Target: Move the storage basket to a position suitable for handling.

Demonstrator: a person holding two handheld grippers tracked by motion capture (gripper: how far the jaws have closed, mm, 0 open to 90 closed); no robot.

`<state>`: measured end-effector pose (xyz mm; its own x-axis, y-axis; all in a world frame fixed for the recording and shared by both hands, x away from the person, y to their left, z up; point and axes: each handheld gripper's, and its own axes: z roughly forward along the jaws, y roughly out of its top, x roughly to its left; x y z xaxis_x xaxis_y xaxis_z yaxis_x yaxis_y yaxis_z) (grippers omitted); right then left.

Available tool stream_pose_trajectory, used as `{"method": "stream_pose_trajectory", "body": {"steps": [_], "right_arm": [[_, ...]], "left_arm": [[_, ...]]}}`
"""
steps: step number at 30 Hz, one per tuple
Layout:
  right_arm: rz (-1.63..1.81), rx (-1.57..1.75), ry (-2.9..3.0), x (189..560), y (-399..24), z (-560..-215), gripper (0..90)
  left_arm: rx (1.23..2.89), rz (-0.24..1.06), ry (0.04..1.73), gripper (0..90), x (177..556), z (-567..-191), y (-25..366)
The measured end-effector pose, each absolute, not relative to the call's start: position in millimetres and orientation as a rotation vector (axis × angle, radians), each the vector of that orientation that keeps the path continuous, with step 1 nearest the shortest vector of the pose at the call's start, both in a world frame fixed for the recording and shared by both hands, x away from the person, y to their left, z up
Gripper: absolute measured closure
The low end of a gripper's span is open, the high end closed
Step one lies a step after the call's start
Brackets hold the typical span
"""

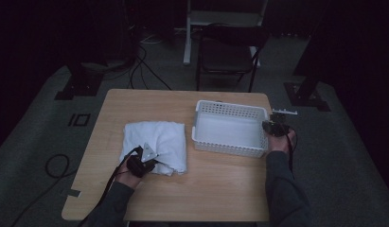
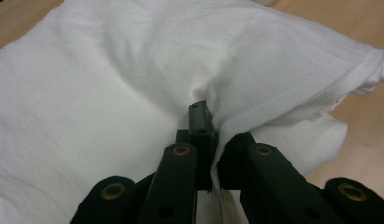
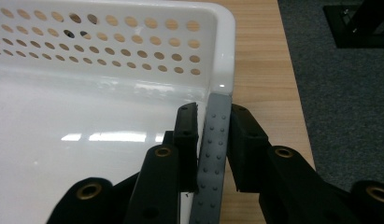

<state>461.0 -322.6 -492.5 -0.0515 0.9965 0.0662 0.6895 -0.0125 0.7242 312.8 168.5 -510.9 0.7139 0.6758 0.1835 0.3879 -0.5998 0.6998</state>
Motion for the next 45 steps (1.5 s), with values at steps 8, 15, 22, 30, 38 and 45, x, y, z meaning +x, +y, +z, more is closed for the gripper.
{"method": "stream_pose_trajectory", "body": {"steps": [8,15,22,30,38,45], "right_arm": [[0.806,1.739,1.787,470,-316,-492,74.7],[0.805,1.725,1.798,479,-304,-492,74.7],[0.821,1.730,1.802,488,-290,-492,74.7],[0.827,1.723,1.811,495,-287,-492,74.7],[0.849,1.735,1.817,494,-292,-492,73.3],[0.876,1.702,1.821,485,-297,-483,68.7]], "left_arm": [[2.306,0.495,0.630,86.1,280,-512,156],[2.300,0.422,0.559,84.4,271,-507,149],[2.162,0.342,0.610,64.0,277,-483,163],[2.117,0.374,0.686,53.7,296,-468,176],[2.102,0.333,0.630,43.3,279,-460,178],[2.075,0.449,0.731,45.3,287,-450,187]]}}
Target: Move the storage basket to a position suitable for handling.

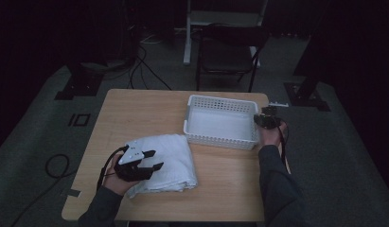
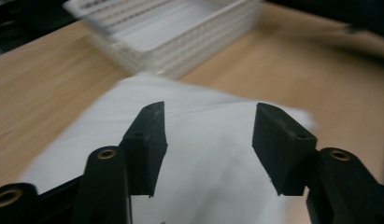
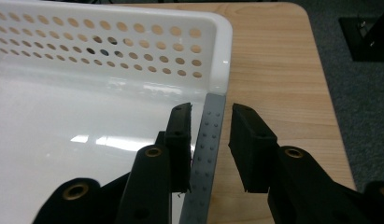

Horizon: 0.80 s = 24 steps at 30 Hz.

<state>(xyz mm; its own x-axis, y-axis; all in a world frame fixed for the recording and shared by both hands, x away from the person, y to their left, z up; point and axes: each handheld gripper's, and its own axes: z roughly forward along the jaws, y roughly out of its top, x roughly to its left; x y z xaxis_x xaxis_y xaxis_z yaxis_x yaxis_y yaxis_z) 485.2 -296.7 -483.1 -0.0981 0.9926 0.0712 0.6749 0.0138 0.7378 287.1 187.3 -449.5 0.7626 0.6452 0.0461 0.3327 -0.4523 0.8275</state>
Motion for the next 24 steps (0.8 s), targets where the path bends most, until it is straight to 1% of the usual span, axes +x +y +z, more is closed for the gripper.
{"method": "stream_pose_trajectory", "body": {"steps": [3,6,8,10,11,13,14,15,16,19,24], "right_arm": [[0.865,1.683,1.834,480,-297,-481,68.4],[0.851,1.674,1.852,476,-296,-482,68.3],[0.836,1.666,1.866,474,-294,-484,70.0],[0.811,1.660,1.875,474,-291,-486,72.0],[0.799,1.654,1.873,474,-290,-487,72.5],[0.767,1.647,1.867,476,-287,-487,73.5],[0.767,1.647,1.867,476,-287,-487,73.5],[0.749,1.640,1.862,477,-286,-487,74.2],[0.737,1.657,1.847,480,-285,-486,76.0],[0.723,1.689,1.809,483,-285,-487,78.4],[0.722,1.721,1.784,485,-288,-487,79.1]], "left_arm": [[2.095,0.492,0.827,46.5,305,-462,189],[2.147,0.489,0.895,46.0,322,-479,186],[2.200,0.458,0.906,45.0,332,-490,182],[2.252,0.384,0.909,44.3,340,-501,176],[2.286,0.339,0.892,44.8,342,-506,172],[2.323,0.317,0.847,47.7,342,-510,167],[2.323,0.317,0.847,50.8,342,-510,167],[2.332,0.284,0.789,50.8,341,-512,163],[2.335,0.260,0.763,53.7,340,-513,161],[2.343,0.223,0.664,56.2,331,-517,154],[2.339,0.187,0.591,59.3,317,-518,157]]}}
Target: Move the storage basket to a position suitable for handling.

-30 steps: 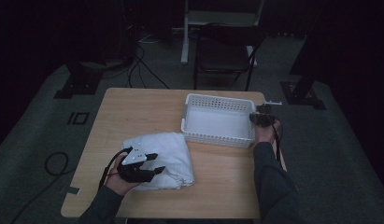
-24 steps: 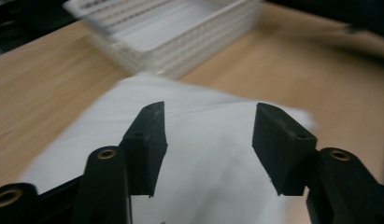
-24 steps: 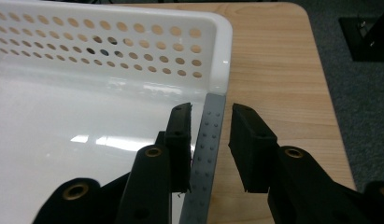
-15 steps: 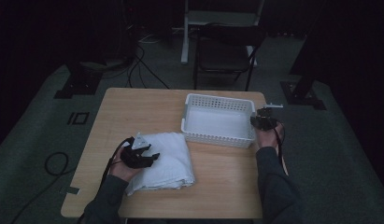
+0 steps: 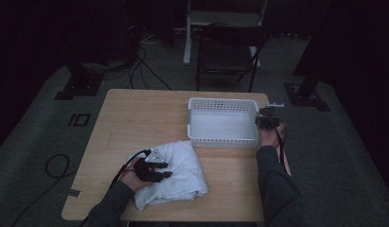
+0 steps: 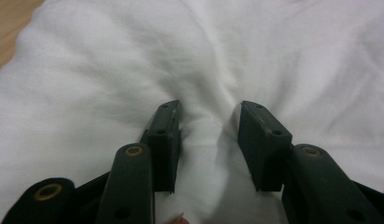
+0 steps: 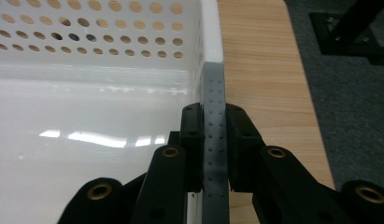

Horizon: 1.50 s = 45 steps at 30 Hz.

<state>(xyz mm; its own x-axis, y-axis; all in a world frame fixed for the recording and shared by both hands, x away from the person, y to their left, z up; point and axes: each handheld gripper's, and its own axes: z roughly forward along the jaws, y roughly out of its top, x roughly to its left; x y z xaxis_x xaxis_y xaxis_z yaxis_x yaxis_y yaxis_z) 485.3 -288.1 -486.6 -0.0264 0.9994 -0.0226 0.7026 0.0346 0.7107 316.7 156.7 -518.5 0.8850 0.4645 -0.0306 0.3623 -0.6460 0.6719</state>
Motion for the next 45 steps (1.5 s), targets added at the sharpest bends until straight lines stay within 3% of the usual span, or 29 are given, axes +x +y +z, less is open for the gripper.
{"method": "stream_pose_trajectory", "body": {"steps": [11,27,40,45], "right_arm": [[0.749,1.739,1.773,494,-275,-487,78.9],[0.874,1.757,1.811,505,-221,-488,78.7],[0.925,1.709,1.871,511,-200,-489,75.0],[0.923,1.670,1.882,506,-202,-488,73.3]], "left_arm": [[2.316,0.127,0.498,60.9,321,-523,147],[2.315,0.203,0.448,58.6,349,-524,101],[2.307,0.218,0.457,58.4,370,-524,90],[2.279,0.249,0.480,54.1,367,-517,96]]}}
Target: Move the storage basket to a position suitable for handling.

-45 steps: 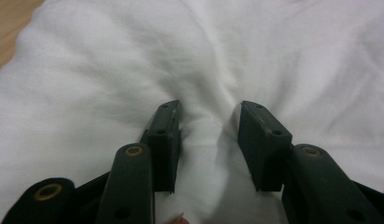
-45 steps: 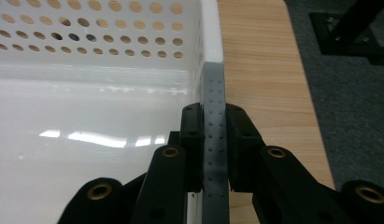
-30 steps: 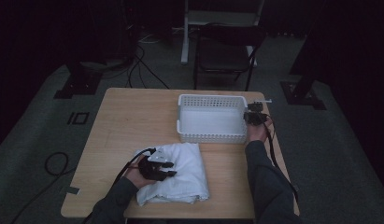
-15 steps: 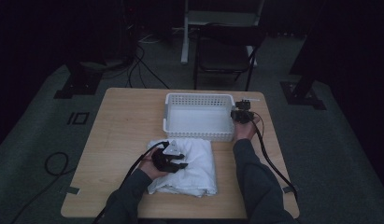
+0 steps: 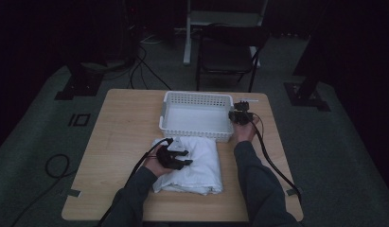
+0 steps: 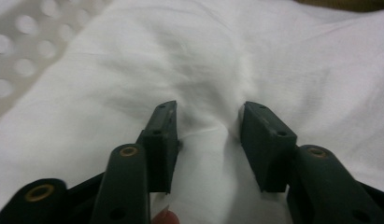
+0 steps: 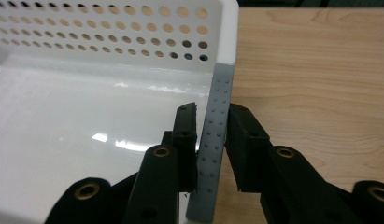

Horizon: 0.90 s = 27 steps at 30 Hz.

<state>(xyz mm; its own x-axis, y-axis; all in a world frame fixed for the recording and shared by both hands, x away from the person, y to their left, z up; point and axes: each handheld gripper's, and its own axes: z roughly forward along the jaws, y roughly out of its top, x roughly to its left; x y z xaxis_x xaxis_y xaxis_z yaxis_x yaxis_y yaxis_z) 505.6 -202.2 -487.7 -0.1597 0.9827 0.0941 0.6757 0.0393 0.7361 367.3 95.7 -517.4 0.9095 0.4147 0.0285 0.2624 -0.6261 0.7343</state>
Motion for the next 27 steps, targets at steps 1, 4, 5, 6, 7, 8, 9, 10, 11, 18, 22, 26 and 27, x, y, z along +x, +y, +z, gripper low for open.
{"method": "stream_pose_trajectory", "body": {"steps": [1,4,5,6,7,8,9,10,11,18,22,26,27], "right_arm": [[0.928,1.650,1.885,502,-204,-487,73.0],[0.959,1.589,1.895,489,-208,-481,69.3],[0.966,1.571,1.896,484,-210,-478,66.7],[0.970,1.552,1.898,478,-211,-476,64.5],[0.989,1.532,1.899,472,-213,-474,62.8],[0.996,1.509,1.911,466,-215,-472,60.6],[0.999,1.484,1.915,459,-216,-470,59.4],[1.007,1.462,1.919,453,-218,-469,57.4],[1.017,1.447,1.931,447,-219,-468,55.5],[1.089,1.380,1.989,410,-225,-475,47.8],[1.074,1.349,2.048,406,-221,-484,46.8],[1.105,1.381,2.042,413,-220,-487,47.1],[1.106,1.387,2.032,415,-219,-487,47.9]], "left_arm": [[2.269,0.260,0.493,53.1,367,-515,99],[2.248,0.309,0.525,51.7,365,-507,110],[2.238,0.324,0.538,51.5,364,-504,115],[2.228,0.336,0.551,51.3,364,-502,120],[2.213,0.345,0.571,51.1,363,-500,125],[2.197,0.357,0.591,50.5,362,-499,131],[2.184,0.372,0.608,50.3,361,-498,137],[2.165,0.377,0.627,50.2,361,-497,143],[2.152,0.385,0.649,50.1,361,-496,149],[2.046,0.452,0.811,47.9,365,-496,182],[1.953,0.471,0.914,45.5,379,-492,193],[1.872,0.498,1.003,43.3,396,-486,193],[1.852,0.501,1.020,42.9,400,-485,192]]}}
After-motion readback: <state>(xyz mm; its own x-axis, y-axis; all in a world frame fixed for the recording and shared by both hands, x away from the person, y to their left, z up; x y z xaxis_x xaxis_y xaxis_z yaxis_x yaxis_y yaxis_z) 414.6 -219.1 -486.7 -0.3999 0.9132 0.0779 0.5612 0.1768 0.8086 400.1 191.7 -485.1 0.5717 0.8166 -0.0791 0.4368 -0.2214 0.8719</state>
